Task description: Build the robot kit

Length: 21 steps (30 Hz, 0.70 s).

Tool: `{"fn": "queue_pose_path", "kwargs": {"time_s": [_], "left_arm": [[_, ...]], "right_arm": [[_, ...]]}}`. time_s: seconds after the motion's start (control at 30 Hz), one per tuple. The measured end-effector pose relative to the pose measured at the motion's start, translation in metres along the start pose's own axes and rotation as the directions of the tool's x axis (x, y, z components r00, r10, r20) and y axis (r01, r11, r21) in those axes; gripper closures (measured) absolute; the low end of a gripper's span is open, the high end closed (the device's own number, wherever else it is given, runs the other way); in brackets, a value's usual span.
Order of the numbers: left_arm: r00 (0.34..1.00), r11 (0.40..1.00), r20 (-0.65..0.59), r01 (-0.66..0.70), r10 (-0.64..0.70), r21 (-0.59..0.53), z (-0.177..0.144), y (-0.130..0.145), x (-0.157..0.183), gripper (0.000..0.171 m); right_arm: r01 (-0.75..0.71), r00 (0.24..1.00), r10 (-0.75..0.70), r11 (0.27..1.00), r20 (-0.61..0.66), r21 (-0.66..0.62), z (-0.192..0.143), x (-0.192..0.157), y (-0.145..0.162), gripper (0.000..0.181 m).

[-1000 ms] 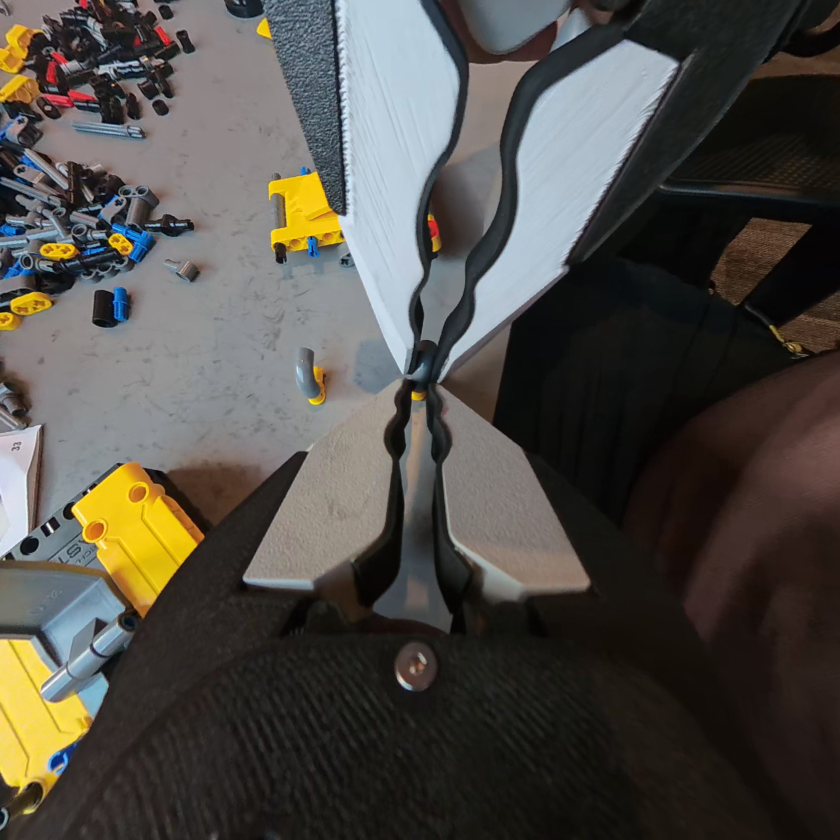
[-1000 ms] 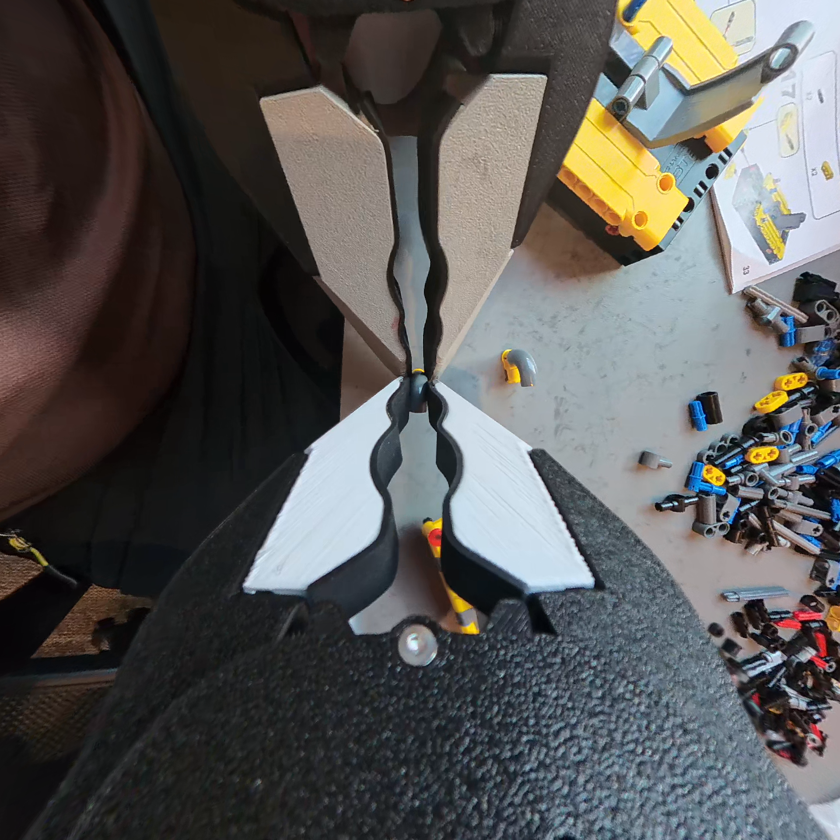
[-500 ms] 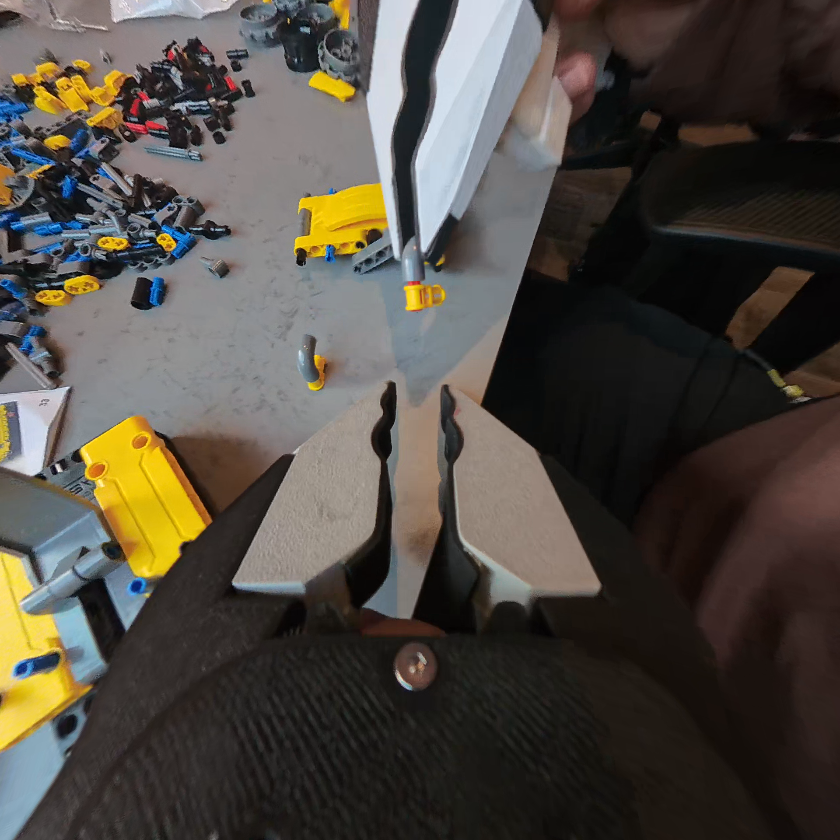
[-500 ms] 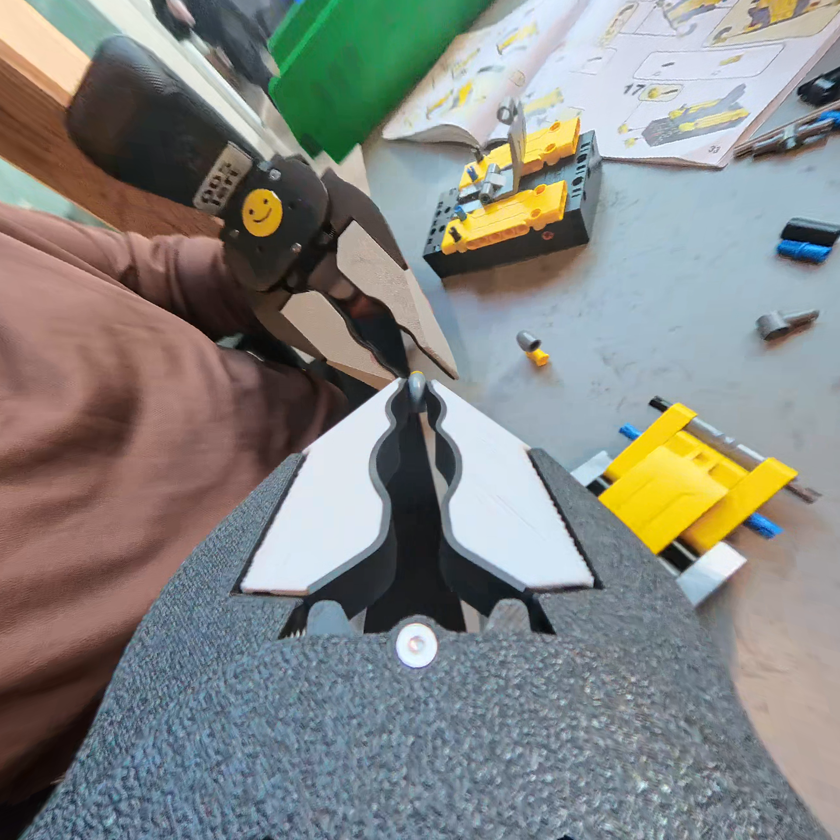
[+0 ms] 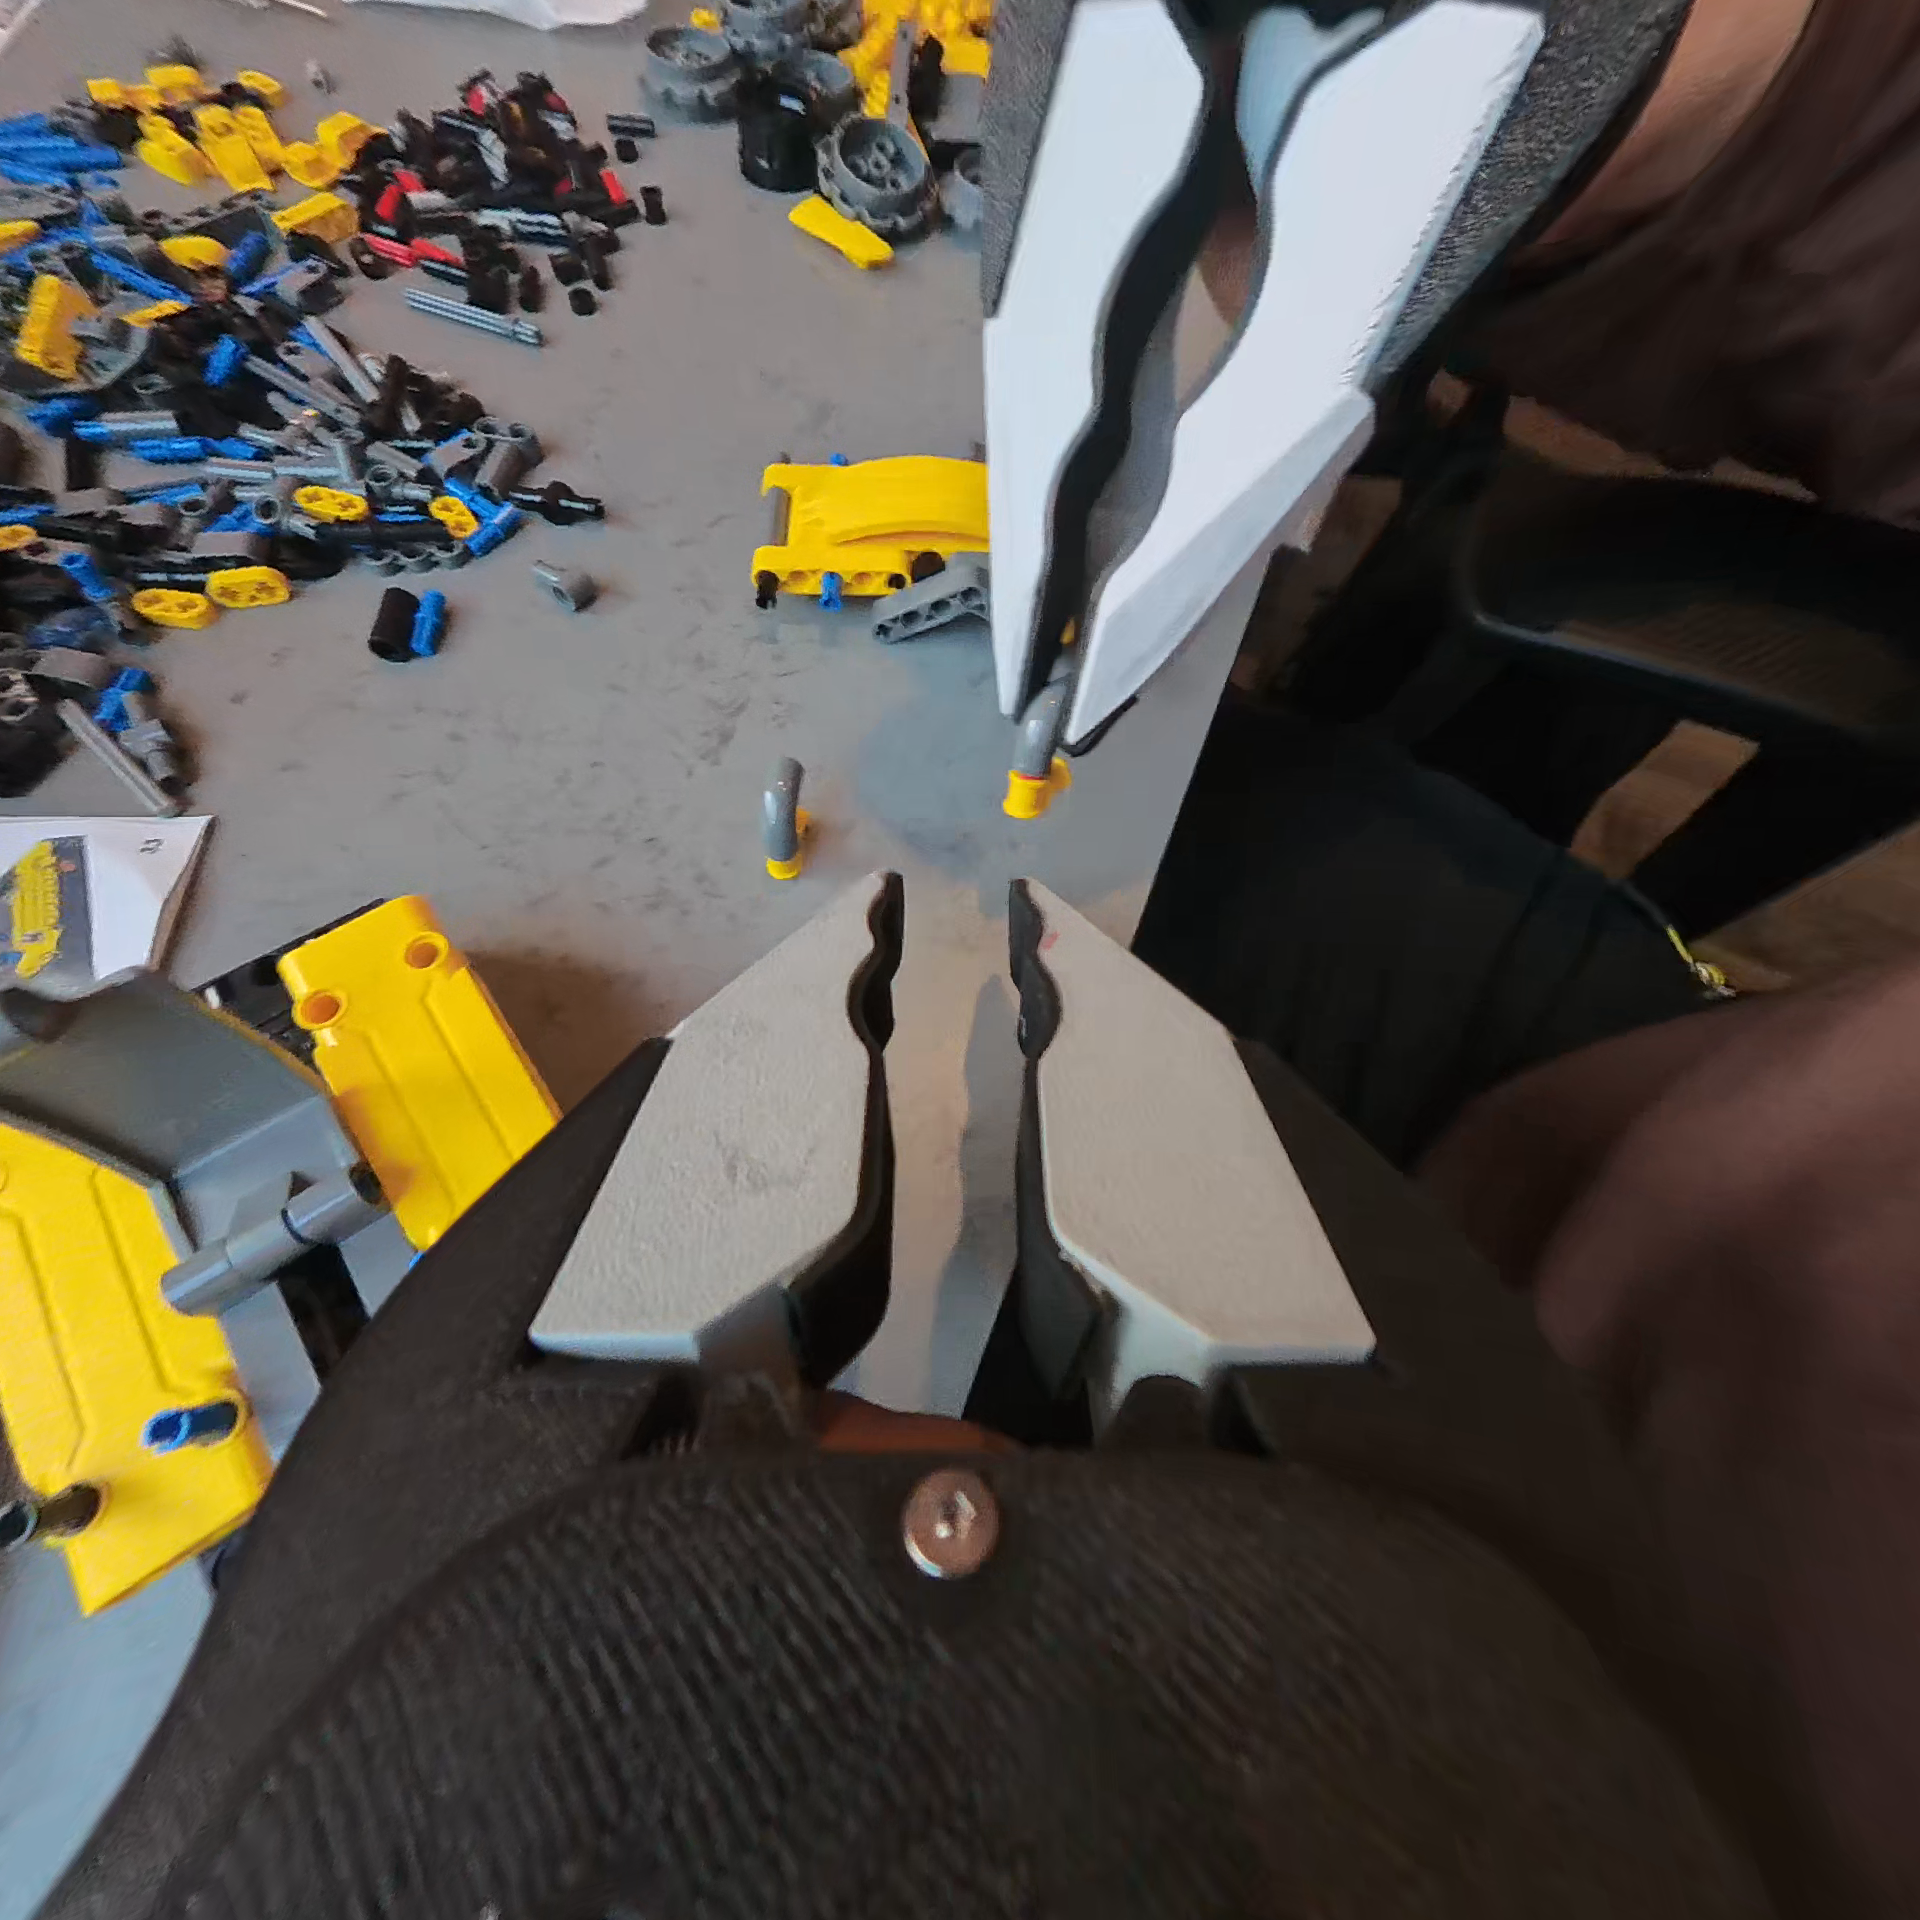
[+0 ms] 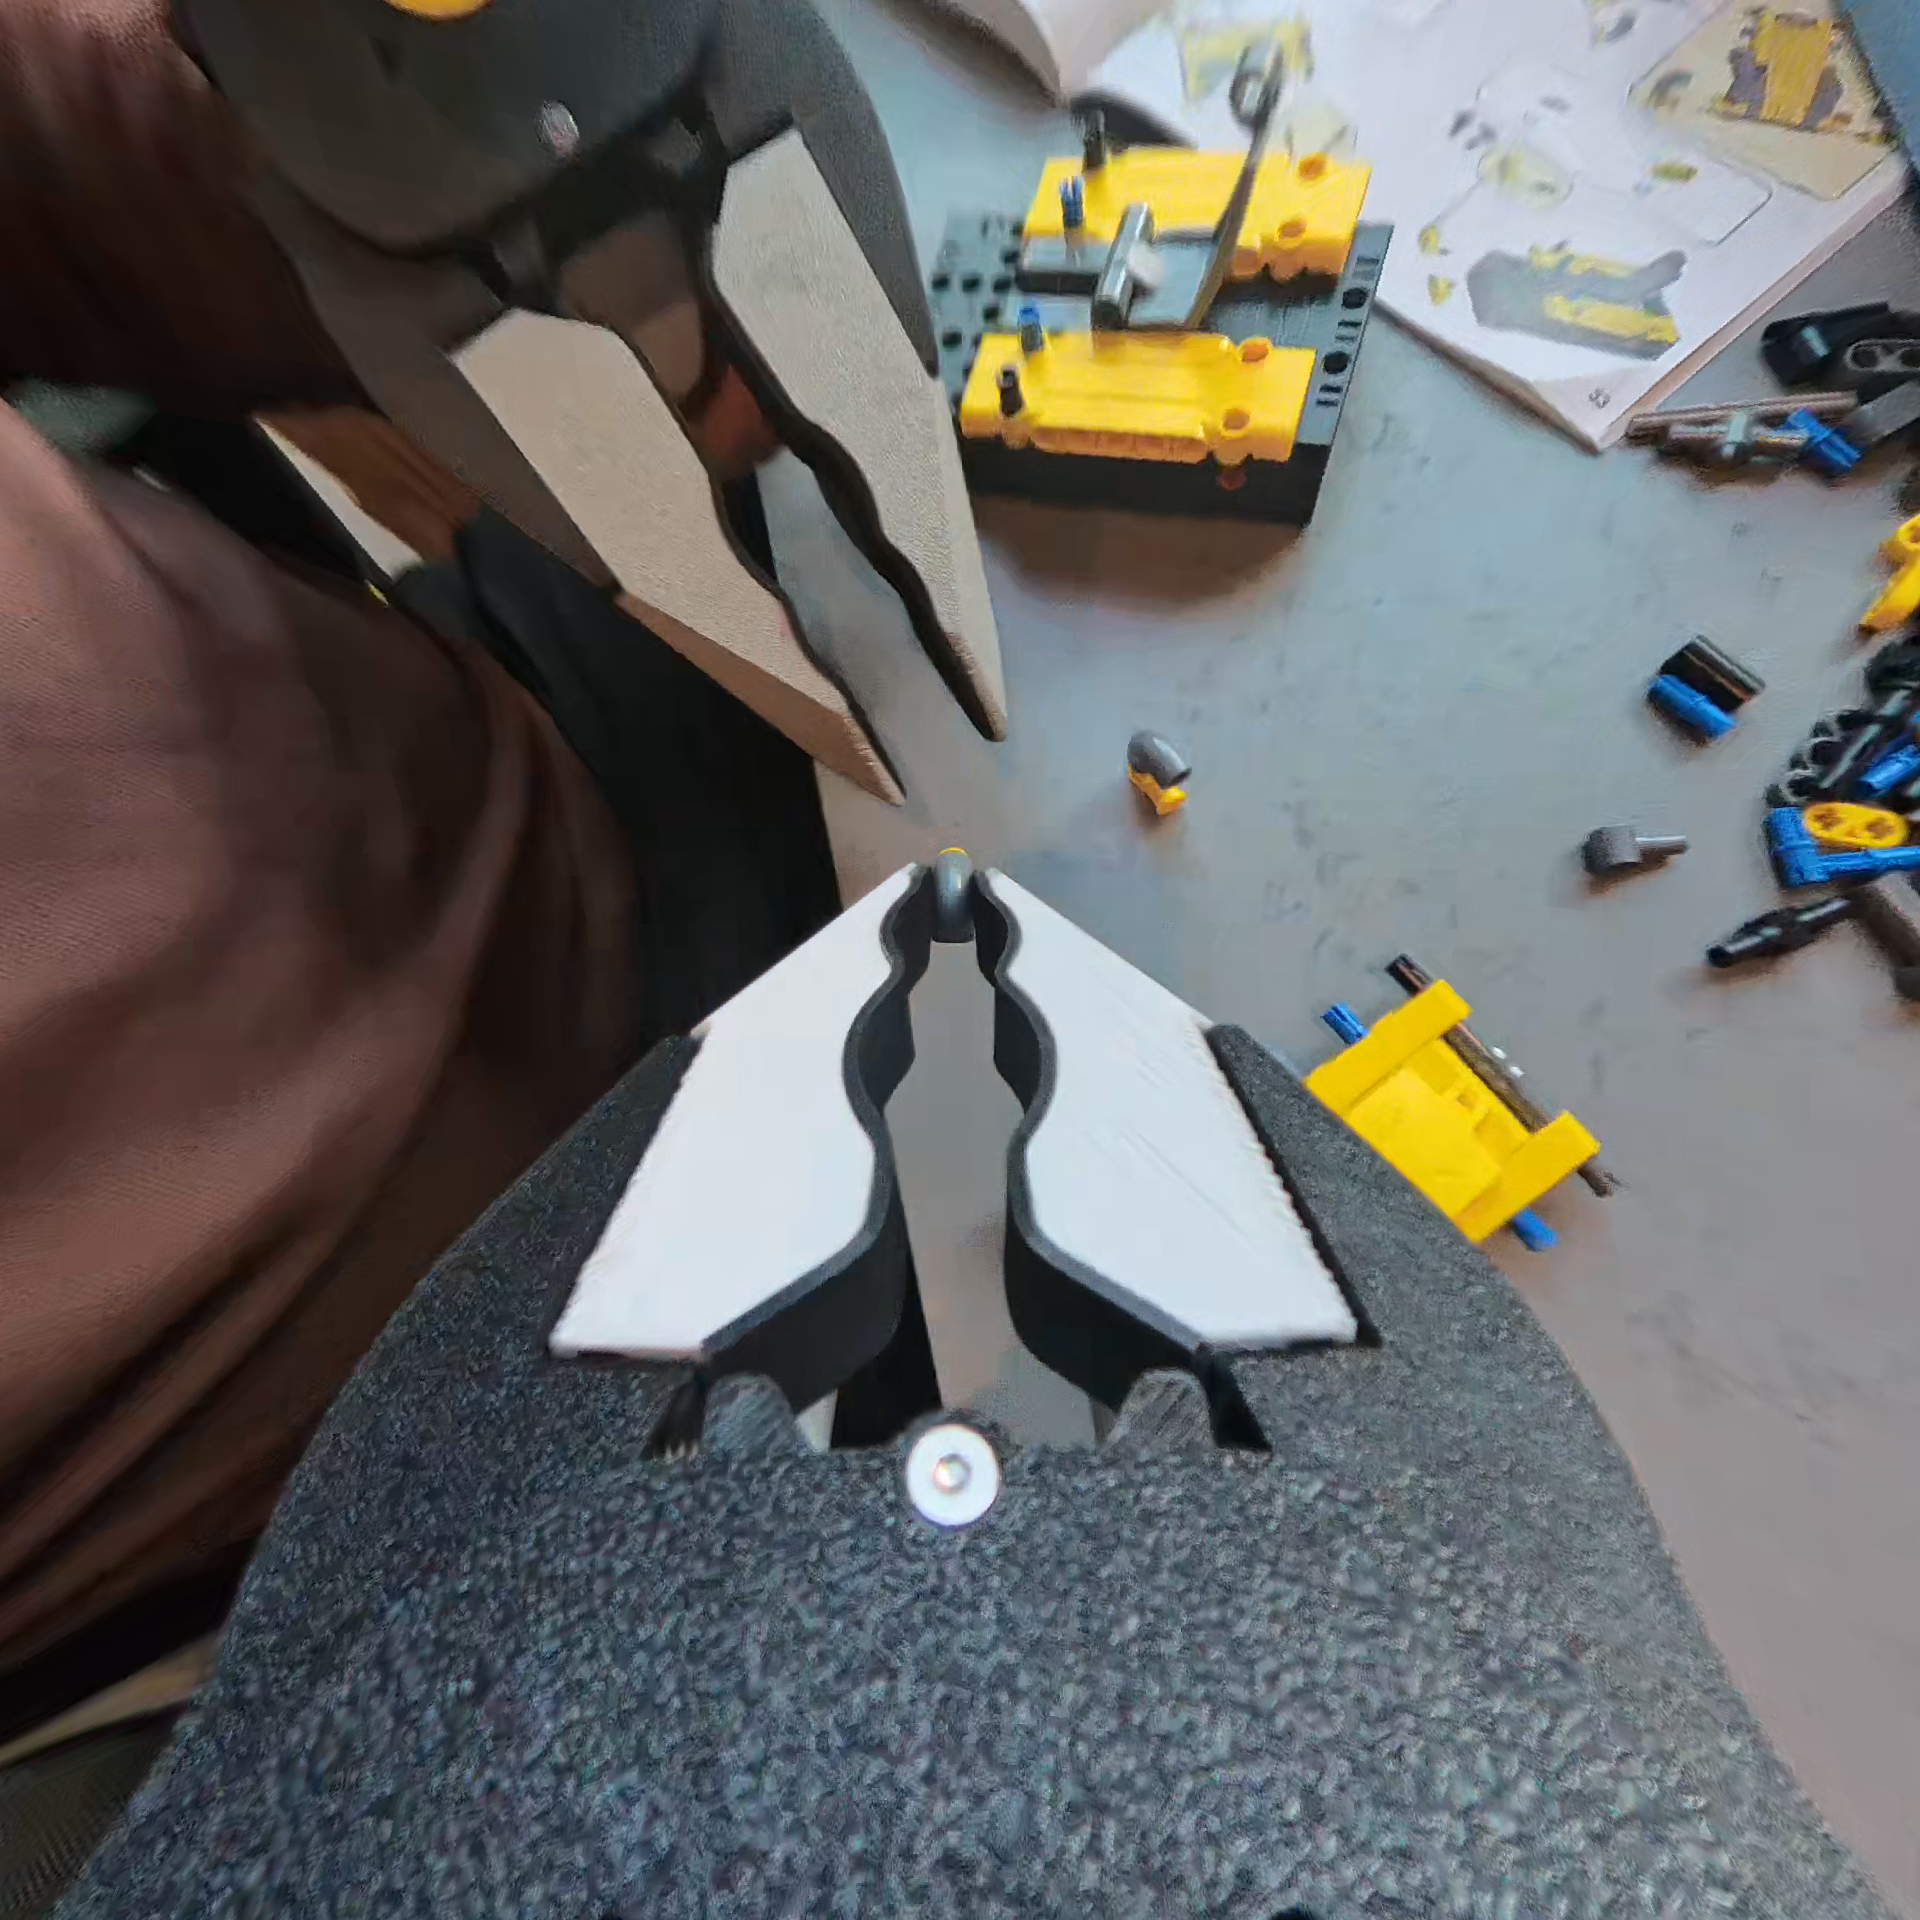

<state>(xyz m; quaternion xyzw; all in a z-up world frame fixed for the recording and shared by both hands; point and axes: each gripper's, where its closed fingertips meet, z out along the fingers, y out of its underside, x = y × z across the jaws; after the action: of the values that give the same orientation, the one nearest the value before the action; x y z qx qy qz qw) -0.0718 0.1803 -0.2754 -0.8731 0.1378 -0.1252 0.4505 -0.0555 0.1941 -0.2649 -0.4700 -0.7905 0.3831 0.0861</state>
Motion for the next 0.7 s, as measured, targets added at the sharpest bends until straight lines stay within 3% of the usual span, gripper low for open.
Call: {"fn": "queue_pose_path", "kwargs": {"time_s": [0.07, 0.2, 0.37, 0.6, 0.7], "left_arm": [[0.999, 0.999, -0.022, -0.026, 0.025, -0.030, 0.005, 0.003, 0.003, 0.153], [0.997, 0.993, -0.037, -0.076, 0.073, -0.094, 0.018, 0.007, 0.007, 0.153], [0.986, 0.977, -0.029, -0.169, 0.167, -0.132, 0.025, 0.009, 0.007, 0.170], [0.987, 0.977, -0.062, -0.157, 0.150, -0.141, 0.025, 0.012, 0.005, 0.171], [0.988, 0.976, -0.048, -0.155, 0.149, -0.155, 0.026, 0.014, 0.004, 0.169]], "right_arm": [[0.073, 0.995, -0.083, 0.986, -0.058, -0.153, 0.006, 0.004, 0.009, 0.174], [0.129, 0.984, -0.161, 0.937, -0.073, -0.324, 0.018, 0.007, 0.015, 0.174], [0.160, 0.978, -0.201, 0.902, -0.062, -0.402, 0.020, 0.007, 0.014, 0.174], [0.163, 0.979, -0.200, 0.874, -0.034, -0.458, 0.023, 0.006, 0.012, 0.174], [0.099, 0.992, -0.125, 0.899, -0.034, -0.427, 0.025, 0.006, 0.010, 0.174]]}}
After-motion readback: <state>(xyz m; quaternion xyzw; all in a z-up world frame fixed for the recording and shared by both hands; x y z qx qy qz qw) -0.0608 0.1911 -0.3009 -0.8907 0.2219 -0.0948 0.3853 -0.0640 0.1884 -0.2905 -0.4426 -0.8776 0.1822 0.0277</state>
